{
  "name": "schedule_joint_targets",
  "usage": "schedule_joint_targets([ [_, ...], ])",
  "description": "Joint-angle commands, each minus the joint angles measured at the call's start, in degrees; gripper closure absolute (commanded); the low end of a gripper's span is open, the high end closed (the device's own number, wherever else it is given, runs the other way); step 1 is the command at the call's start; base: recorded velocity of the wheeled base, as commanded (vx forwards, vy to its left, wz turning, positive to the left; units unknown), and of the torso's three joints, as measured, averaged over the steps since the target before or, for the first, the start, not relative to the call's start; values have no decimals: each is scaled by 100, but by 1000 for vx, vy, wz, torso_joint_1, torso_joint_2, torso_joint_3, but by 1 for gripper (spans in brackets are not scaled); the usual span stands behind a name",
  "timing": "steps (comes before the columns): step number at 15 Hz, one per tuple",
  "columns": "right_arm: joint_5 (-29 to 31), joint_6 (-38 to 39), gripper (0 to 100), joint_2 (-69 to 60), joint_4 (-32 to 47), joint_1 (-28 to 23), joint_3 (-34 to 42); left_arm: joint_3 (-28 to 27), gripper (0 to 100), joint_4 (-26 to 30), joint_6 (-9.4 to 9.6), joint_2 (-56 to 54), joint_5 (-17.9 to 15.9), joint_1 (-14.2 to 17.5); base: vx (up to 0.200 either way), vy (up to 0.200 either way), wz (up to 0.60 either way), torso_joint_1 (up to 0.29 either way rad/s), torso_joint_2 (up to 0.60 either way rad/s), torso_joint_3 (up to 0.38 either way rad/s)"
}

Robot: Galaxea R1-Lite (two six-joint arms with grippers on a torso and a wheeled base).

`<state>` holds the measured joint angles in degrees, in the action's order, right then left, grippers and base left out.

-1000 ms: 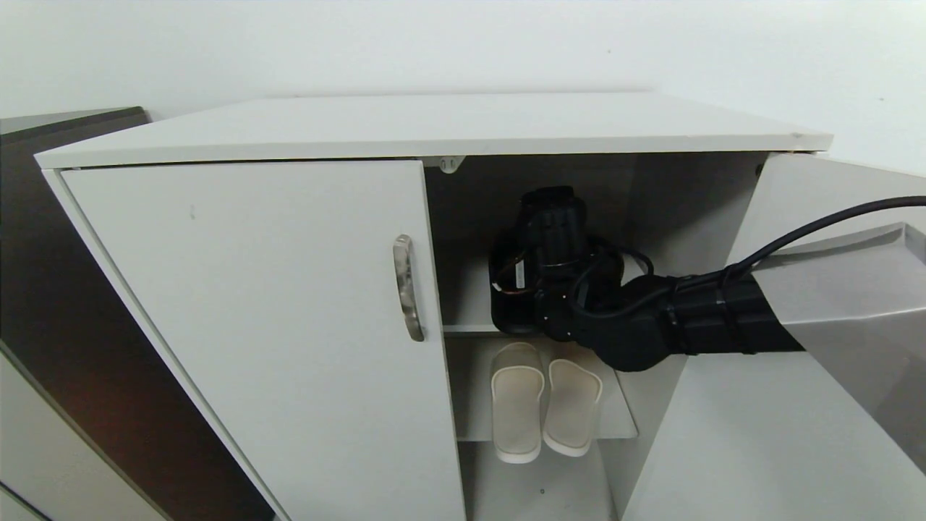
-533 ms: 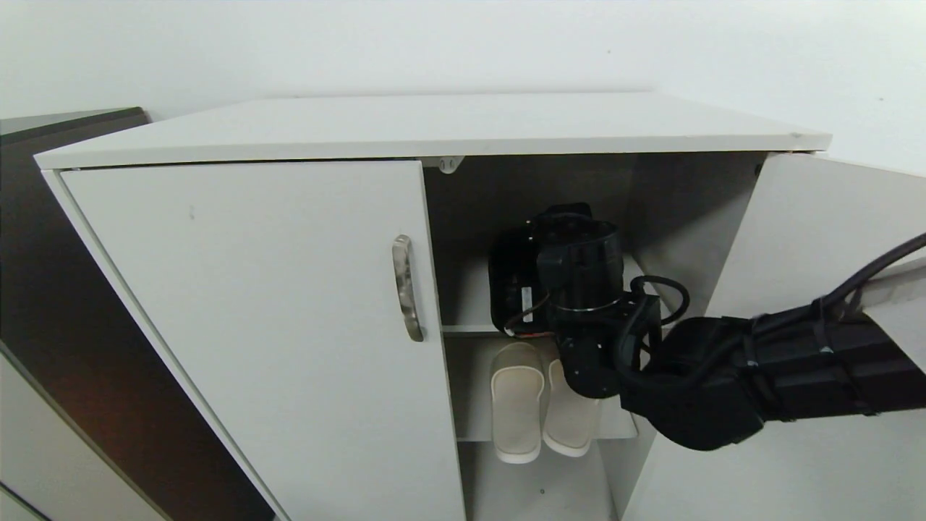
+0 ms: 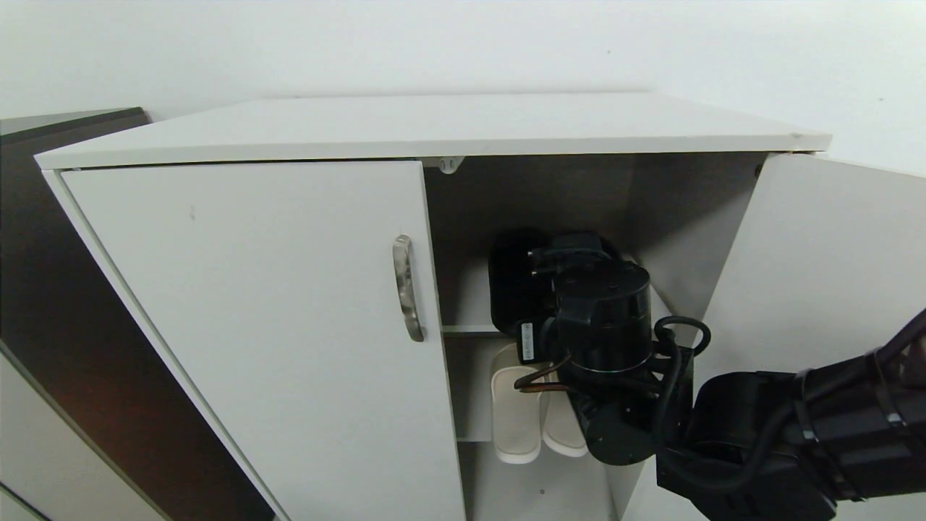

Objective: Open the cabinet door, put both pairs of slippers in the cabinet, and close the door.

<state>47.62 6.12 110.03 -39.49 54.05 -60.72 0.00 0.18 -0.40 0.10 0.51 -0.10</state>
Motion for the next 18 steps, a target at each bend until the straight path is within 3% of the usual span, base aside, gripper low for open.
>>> schedule_joint_targets([
  [1,2,3,100,-17,2,61,16,0,100,-1,-4,-1,2,1,0,0,0,0,0,0],
  [6,46,-6,100,9,-7,61,96,0,100,-1,-13,-1,-7,1,0,0,0,0,0,0],
  [18,37,-6,100,-26,-50,53,227,0,100,-1,-21,-1,-7,1,-200,0,0,3,2,3],
])
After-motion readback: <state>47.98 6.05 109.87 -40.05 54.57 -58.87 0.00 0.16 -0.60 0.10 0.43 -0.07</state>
